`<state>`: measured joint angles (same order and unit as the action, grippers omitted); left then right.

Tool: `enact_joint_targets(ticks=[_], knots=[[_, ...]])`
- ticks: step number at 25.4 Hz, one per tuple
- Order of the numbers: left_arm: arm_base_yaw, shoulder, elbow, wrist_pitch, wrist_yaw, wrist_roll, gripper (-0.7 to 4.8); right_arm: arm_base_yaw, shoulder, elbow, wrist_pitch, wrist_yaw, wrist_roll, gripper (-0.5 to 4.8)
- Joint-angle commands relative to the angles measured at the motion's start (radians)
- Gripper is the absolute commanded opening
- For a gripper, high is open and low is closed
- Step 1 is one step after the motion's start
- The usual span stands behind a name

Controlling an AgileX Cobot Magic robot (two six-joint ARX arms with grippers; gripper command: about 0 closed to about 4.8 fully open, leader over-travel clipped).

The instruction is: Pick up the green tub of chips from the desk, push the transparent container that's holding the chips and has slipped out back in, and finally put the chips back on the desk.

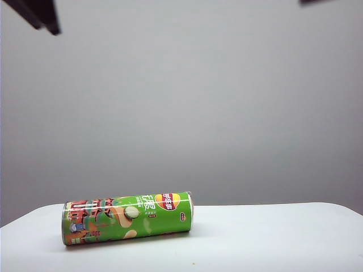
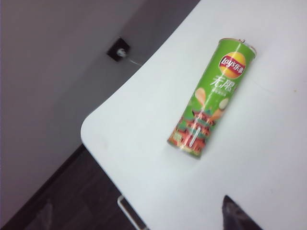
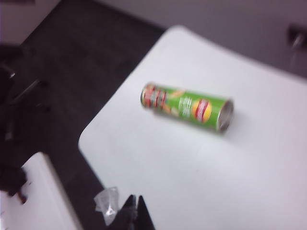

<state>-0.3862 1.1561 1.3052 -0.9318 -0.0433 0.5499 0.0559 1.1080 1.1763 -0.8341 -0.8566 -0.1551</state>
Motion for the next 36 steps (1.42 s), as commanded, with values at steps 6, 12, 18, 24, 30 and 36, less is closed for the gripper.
enact_joint_targets(ticks=[6,12,18,24,30,36], knots=[[0.001,-0.406,-0.409,0.266,-0.024,-0.051,4.79,0.0,-0.335,-0.184,0.344,0.312,0.216,-0.09],[0.001,-0.658,-0.65,0.493,-0.03,-0.164,4.79,0.0,-0.608,-0.472,0.506,0.417,0.224,-0.09],[0.001,-0.767,-0.761,0.581,0.015,-0.237,4.79,0.0,-0.815,-0.634,0.573,0.47,0.236,-0.09],[0.001,-0.774,-0.877,0.734,0.035,-0.334,4.79,0.0,-0.972,-0.795,0.707,0.459,0.303,-0.09],[0.001,-0.78,-0.992,0.876,0.116,-0.449,4.79,0.001,-1.086,-0.924,0.831,0.481,0.422,-0.09],[0.002,-0.947,-1.005,0.871,0.098,-0.491,4.79,0.0,-1.096,-0.938,0.838,0.462,0.425,-0.09]])
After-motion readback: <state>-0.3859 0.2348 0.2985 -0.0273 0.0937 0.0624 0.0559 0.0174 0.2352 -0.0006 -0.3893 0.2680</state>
